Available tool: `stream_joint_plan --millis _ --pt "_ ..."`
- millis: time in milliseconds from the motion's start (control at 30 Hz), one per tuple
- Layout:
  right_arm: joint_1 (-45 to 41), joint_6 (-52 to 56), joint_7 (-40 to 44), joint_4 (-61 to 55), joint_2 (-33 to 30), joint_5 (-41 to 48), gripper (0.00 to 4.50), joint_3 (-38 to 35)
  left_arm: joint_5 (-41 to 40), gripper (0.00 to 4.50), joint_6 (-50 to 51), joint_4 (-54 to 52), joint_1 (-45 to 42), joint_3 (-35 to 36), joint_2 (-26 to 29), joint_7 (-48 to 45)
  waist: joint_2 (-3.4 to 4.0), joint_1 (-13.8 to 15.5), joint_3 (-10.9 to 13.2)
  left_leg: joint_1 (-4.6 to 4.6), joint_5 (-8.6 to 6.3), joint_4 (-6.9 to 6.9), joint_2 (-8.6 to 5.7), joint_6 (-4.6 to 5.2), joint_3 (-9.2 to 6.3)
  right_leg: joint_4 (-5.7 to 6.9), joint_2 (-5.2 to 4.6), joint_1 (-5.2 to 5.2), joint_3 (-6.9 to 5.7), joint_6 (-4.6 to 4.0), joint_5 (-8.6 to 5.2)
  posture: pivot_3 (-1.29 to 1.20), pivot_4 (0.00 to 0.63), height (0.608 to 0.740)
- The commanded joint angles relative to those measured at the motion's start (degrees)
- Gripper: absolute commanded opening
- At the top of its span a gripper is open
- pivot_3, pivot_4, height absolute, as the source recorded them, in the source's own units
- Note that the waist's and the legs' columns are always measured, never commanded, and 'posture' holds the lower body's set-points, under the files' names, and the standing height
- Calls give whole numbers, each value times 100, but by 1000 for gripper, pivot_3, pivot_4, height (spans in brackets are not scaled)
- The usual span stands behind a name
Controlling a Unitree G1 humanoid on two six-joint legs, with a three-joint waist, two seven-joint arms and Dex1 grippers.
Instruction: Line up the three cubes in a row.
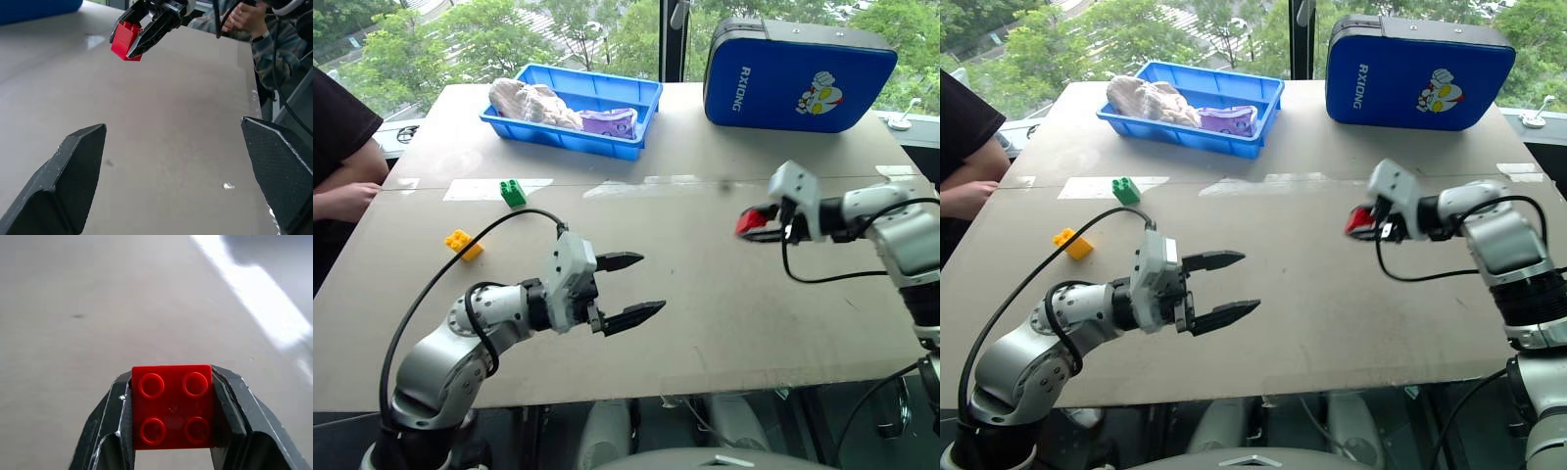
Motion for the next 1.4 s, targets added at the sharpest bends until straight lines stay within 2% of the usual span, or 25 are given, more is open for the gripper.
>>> stream_joint_plan --millis 33,167,333,700,767,833,900,933,1000,1167,1233,1300,1400 --pt "-389 -638 532 190 208 -365 1356 546 -142 4500 -197 -82 168 349 152 -233 0 7 0 0 0 2 0 -1 0 0 -1 0 -1 -2 -15 0 150 740" --pt "-894 -1312 703 1219 763 -780 1356 952 -213 4500 -230 -73 364 550 233 -360 -2 27 -1 0 5 20 -2 -4 7 0 -14 6 6 -10 -11 0 150 740" --pt "-1408 -1916 828 2424 1324 -1096 1356 1076 -173 4500 -283 -94 514 733 375 -453 -4 28 -1 -4 5 17 -6 -5 13 -2 -19 3 12 -34 3 0 150 740" --pt "-1857 -2501 1099 3752 1907 -1607 1356 1151 -140 4500 -344 -69 592 826 411 -478 -1 3 1 -1 5 7 -5 -6 13 0 -15 1 8 -33 2 0 150 740" --pt "-1911 -2523 1091 3913 1985 -1666 2370 1131 -134 4500 -353 -68 622 855 419 -473 -1 3 1 3 5 7 -5 -7 13 3 -12 2 8 -33 2 0 150 740" --pt "-1903 -2501 1203 3908 2011 -1648 3034 1100 -124 4500 -366 -48 641 878 432 -473 0 6 1 3 5 8 -4 -7 12 4 -12 2 8 -34 2 0 150 740" --pt "-1861 -2558 1191 3810 2000 -1650 3893 1054 -85 4500 -390 20 641 887 431 -456 1 12 2 0 5 8 -2 -7 12 3 -13 1 8 -34 3 0 150 740" --pt "-1825 -2549 1206 3704 1982 -1626 4458 1028 -55 4500 -421 64 658 894 426 -458 1 16 2 -1 5 7 -2 -7 12 3 -15 0 8 -34 3 0 150 740" --pt "-1721 -2536 1141 3369 1923 -1508 4458 872 -14 4500 -468 177 701 930 369 -394 1 15 2 -2 5 7 -2 -7 13 2 -17 1 8 -34 3 0 150 740" --pt "-880 -1139 814 831 1581 -164 4458 -418 367 4500 -259 824 435 1257 -25 827 4 50 4 -6 5 5 1 -7 5 2 -21 0 3 -31 4 0 150 740" --pt "-370 -574 519 -260 1355 259 4458 -869 735 4500 -121 1185 47 1301 -91 1467 2 161 3 -7 5 6 0 -7 -2 2 -23 3 -6 -30 4 0 150 740" --pt "292 -308 14 -1335 1225 591 4458 -1459 827 4500 568 1461 -562 1363 -75 2158 -6 200 -2 -5 5 8 -2 -7 -3 2 -23 6 -10 -31 4 0 150 740" --pt "1275 494 -1099 -2928 1379 1175 4458 -2383 1183 4500 1381 2239 -1855 1300 -72 3091 -13 228 -2 -4 5 11 -5 -8 -5 3 -26 12 -14 -29 3 0 150 740"
